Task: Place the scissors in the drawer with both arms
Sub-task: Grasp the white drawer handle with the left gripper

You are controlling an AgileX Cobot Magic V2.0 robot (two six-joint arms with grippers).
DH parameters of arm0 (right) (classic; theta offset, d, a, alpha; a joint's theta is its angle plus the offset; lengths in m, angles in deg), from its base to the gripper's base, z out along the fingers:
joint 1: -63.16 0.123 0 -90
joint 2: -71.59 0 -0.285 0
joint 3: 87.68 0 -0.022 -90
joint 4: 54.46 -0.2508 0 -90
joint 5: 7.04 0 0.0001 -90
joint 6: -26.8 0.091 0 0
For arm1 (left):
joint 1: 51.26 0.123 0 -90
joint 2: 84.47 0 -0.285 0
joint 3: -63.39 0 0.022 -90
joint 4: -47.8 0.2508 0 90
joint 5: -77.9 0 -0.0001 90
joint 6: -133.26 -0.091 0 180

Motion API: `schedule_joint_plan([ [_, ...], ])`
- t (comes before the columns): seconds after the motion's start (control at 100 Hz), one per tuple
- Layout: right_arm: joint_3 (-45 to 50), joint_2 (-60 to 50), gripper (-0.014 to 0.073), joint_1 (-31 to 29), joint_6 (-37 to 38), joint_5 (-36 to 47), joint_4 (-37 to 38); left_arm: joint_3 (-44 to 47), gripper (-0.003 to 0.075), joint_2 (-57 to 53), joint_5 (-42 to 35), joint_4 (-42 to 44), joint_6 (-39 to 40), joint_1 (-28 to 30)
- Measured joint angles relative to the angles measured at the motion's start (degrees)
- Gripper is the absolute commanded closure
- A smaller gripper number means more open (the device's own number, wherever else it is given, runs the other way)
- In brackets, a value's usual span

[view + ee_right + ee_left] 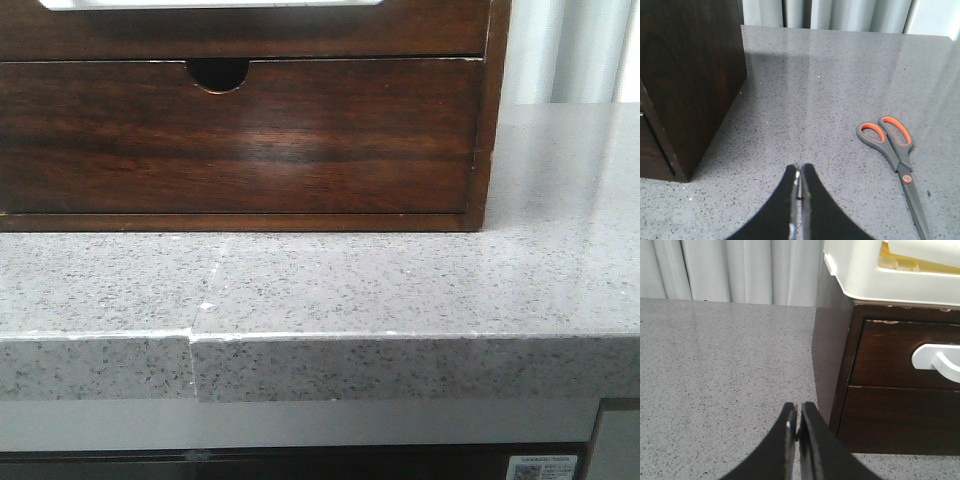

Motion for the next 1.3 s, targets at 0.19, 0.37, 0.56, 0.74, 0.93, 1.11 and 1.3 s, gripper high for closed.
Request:
schedule_joint_plan([
  [0.19, 0.0, 0.0, 0.0662, 0.0, 0.0, 0.0, 0.0, 0.0, 0.074, 0.0, 0.0, 0.2, 0.0, 0.0],
  [0.37, 0.0, 0.0, 0.061, 0.0, 0.0, -0.04, 0.52, 0.0, 0.0709, 0.0, -0.45, 1.55, 0.0, 0.0],
  [0.56, 0.0, 0.0, 0.023, 0.0, 0.0, -0.63, 2.64, 0.0, 0.0365, 0.0, -0.66, 5.47, 0.0, 0.0],
  [0.74, 0.0, 0.0, 0.0022, 0.0, 0.0, -0.77, 2.92, 0.0, 0.0195, 0.0, -0.66, 7.29, 0.0, 0.0],
  [0.93, 0.0, 0.0, 0.0026, 0.0, 0.0, -0.77, 3.0, 0.0, 0.0229, 0.0, -0.66, 7.48, 0.0, 0.0],
  [1.11, 0.0, 0.0, 0.0026, 0.0, 0.0, -0.77, 3.0, 0.0, 0.0231, 0.0, -0.77, 5.76, 0.0, 0.0],
  [1.3, 0.0, 0.0, 0.0026, 0.0, 0.0, -0.77, 3.0, 0.84, 0.0231, 0.0, -4.04, -10.55, 0.0, 0.0],
])
